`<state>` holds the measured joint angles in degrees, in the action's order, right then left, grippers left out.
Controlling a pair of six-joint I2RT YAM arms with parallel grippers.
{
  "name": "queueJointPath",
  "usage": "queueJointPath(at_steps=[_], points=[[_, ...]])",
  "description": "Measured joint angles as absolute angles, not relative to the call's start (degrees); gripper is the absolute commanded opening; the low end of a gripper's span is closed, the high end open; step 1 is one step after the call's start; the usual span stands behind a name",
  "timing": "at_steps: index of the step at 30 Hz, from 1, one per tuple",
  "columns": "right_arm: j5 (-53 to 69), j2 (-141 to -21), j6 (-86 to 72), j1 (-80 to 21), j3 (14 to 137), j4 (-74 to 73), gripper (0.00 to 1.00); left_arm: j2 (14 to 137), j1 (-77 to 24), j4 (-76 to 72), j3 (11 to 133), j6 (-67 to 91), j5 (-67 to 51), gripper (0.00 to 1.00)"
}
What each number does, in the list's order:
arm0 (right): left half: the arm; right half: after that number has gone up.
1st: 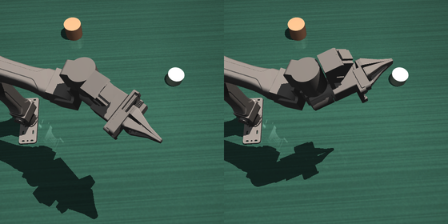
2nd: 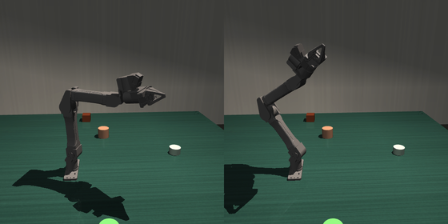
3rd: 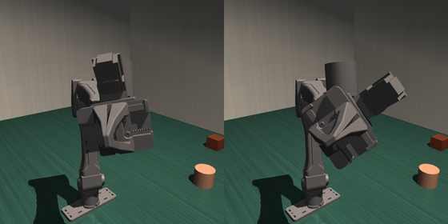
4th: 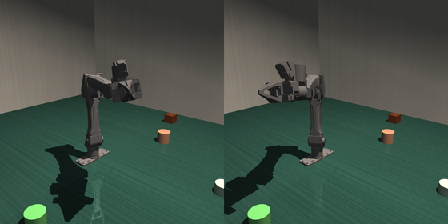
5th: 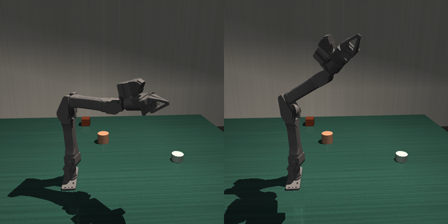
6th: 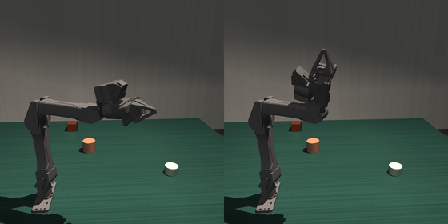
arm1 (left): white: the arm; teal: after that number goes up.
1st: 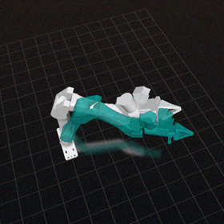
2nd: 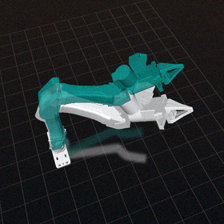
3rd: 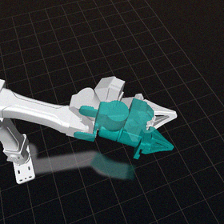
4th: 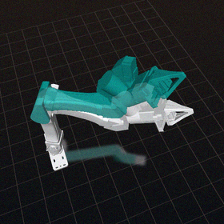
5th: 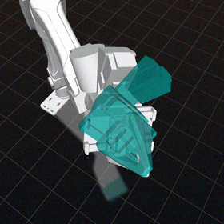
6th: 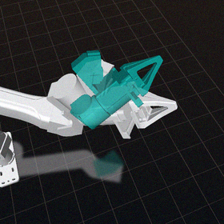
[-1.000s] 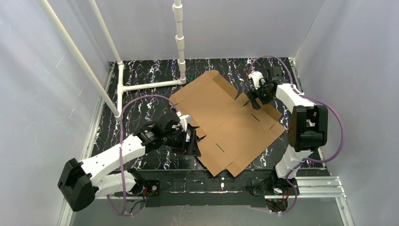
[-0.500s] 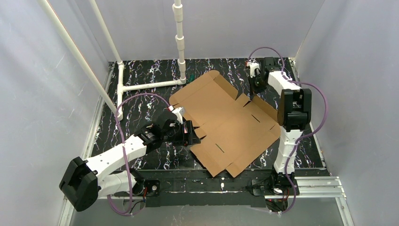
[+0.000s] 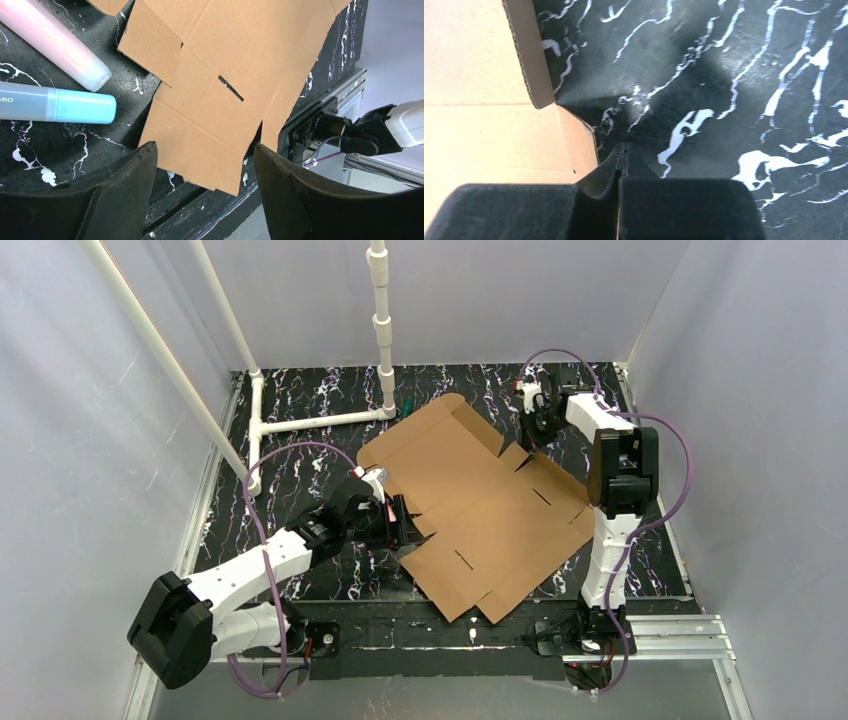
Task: Fold the paper box
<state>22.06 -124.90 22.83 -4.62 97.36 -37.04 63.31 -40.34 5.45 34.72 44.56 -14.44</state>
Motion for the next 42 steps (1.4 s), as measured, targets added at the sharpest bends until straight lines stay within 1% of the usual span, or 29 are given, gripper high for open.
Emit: queueJointPath(at_steps=[12, 19, 23, 34, 35, 39, 42], points=[[23.7, -120.0, 26.9, -11.0, 94.6, -39.7, 0.01, 64.4, -39.8, 4.0, 34.0, 44.8, -15.4, 0.68], [23.6, -117.8, 27.4, -12.0, 90.4, -39.7, 0.01, 64.5, -39.4, 3.4, 33.3, 45.0, -15.7, 0.68], [22.3, -117.5, 27.2, -12.8, 86.3, -39.2, 0.01, 64.5, -39.2, 3.1, 33.3, 45.0, -15.7, 0.68], [13.7, -116.9, 24.6, -16.0, 85.4, -38.2, 0.01, 64.9, -39.0, 2.5, 33.1, 45.5, -16.3, 0.67], [13.6, -116.7, 24.6, -16.1, 85.3, -38.1, 0.02, 64.8, -39.0, 2.6, 32.9, 45.5, -16.3, 0.67], [15.2, -115.8, 25.4, -15.6, 85.8, -39.2, 0.21, 63.9, -38.6, 3.5, 32.7, 45.4, -16.4, 0.68], [20.2, -113.0, 26.9, -11.8, 87.8, -42.5, 0.30, 61.9, -37.9, 4.0, 32.7, 45.2, -16.6, 0.68]])
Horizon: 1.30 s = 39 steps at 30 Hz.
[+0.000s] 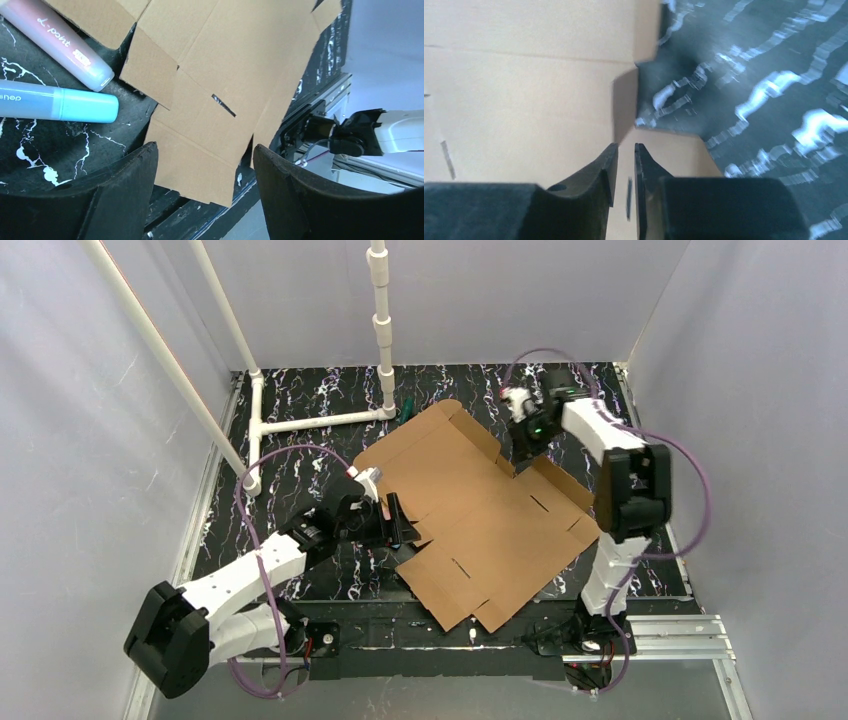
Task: Fold the paper box
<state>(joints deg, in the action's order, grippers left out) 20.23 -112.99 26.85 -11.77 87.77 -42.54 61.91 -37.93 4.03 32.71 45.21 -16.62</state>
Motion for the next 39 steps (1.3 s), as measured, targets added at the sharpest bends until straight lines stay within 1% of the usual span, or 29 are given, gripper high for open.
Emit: queueJointPath(at_steps=[4, 8, 9, 11, 15, 17, 21, 29, 33, 39], points=[[27.5, -102.2, 28.4, -1.6, 86.6, -43.9, 0.34, 58.7, -37.3, 2.8, 32.6, 45.7, -17.7, 0.68], [28.1, -86.6, 31.0, 13.0, 77.2, -43.7, 0.34, 57.5, -37.2, 1.3, 32.3, 46.5, -20.2, 0.68], [27.6, -84.4, 31.8, 15.6, 75.4, -44.2, 0.33, 57.5, -37.2, 1.3, 32.3, 46.6, -20.9, 0.68], [26.5, -81.0, 34.3, 20.6, 71.5, -46.2, 0.32, 57.4, -37.2, 1.4, 32.3, 46.5, -22.3, 0.68], [22.1, -80.1, 39.2, 27.2, 64.4, -48.4, 0.25, 56.3, -37.2, 1.6, 31.2, 46.5, -24.4, 0.68], [19.2, -80.3, 40.8, 28.6, 60.8, -48.6, 0.23, 55.6, -37.2, 1.6, 30.0, 46.7, -24.9, 0.68], [17.1, -81.9, 43.0, 29.0, 56.3, -48.2, 0.23, 55.0, -37.2, 0.5, 26.6, 47.7, -25.6, 0.68], [20.3, -89.4, 44.9, 27.2, 54.8, -46.3, 0.23, 55.0, -37.2, -1.7, 24.0, 49.3, -27.2, 0.68], [22.8, -89.6, 47.2, 25.9, 53.6, -47.3, 0.23, 55.1, -37.2, -2.6, 24.0, 49.5, -27.7, 0.68], [27.8, -89.1, 52.4, 24.6, 53.6, -52.5, 0.24, 56.6, -37.2, -3.0, 24.0, 49.5, -28.1, 0.68]])
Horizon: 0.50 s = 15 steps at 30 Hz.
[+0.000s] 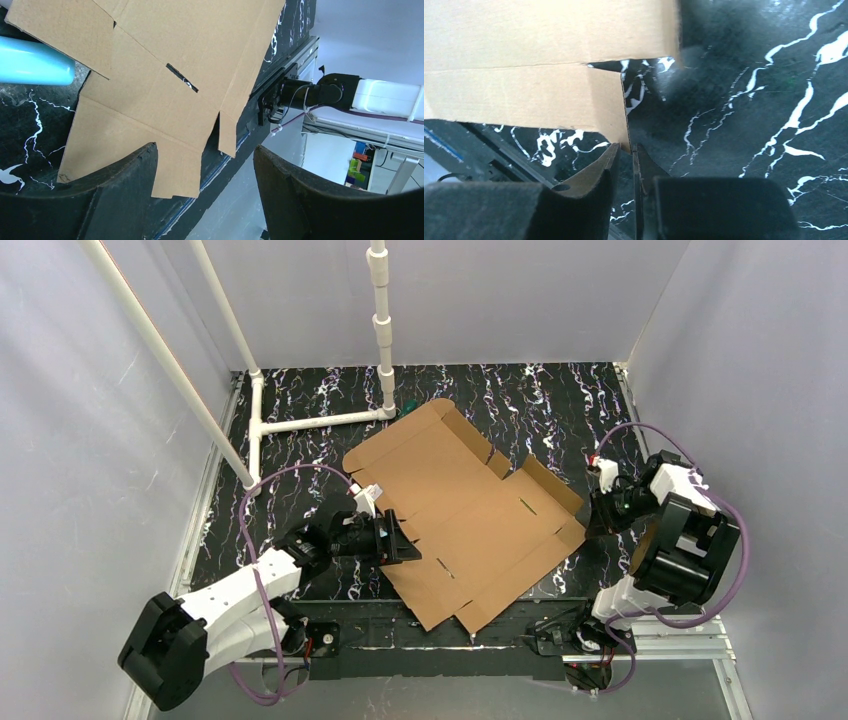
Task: Fold the paper box
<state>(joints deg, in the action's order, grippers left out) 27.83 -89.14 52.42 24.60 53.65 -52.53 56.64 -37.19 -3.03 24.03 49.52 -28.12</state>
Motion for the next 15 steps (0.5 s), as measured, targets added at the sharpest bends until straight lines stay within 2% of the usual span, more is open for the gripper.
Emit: queueJointPath(at_steps=[8, 11, 15], points=[[32.7, -85.2, 56.2, 24.0, 54.1, -58.4, 0.25, 57.7, -37.2, -3.0, 24.0, 49.5, -28.1, 0.68], [33.6, -84.8, 57.2, 22.4, 54.3, -59.7, 0.33, 58.5, -37.2, -3.0, 24.0, 49.5, -27.9, 0.68], [33.8, -82.9, 57.7, 17.8, 54.2, -60.8, 0.35, 60.3, -37.2, -3.0, 24.1, 49.3, -27.7, 0.68]])
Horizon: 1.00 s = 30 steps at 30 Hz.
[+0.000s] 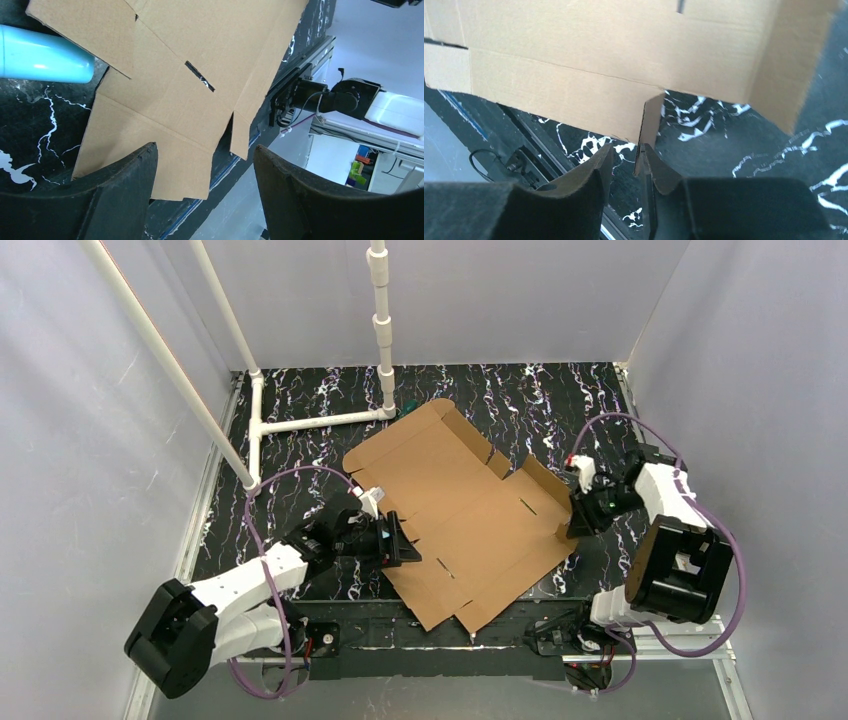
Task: Fold the paper box
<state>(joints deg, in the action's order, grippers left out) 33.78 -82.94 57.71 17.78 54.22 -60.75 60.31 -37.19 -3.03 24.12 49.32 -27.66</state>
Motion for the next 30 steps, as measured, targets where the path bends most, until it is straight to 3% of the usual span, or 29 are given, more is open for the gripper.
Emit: queueJointPath(at_steps=[3, 11, 30], points=[[32.9, -81.6, 57.9, 13.6, 53.4, -60.8, 0.36, 61.8, -37.2, -3.0, 24.4, 49.1, -27.5, 0.68], [28.8, -81.6, 58.8, 7.4, 49.7, -61.6, 0.51, 63.5, -37.2, -3.2, 26.1, 48.9, -27.5, 0.68], [18.4, -87.2, 49.0, -4.3, 47.2, -55.8, 0.52, 64.7, -37.2, -3.4, 26.1, 49.1, -27.4, 0.65]])
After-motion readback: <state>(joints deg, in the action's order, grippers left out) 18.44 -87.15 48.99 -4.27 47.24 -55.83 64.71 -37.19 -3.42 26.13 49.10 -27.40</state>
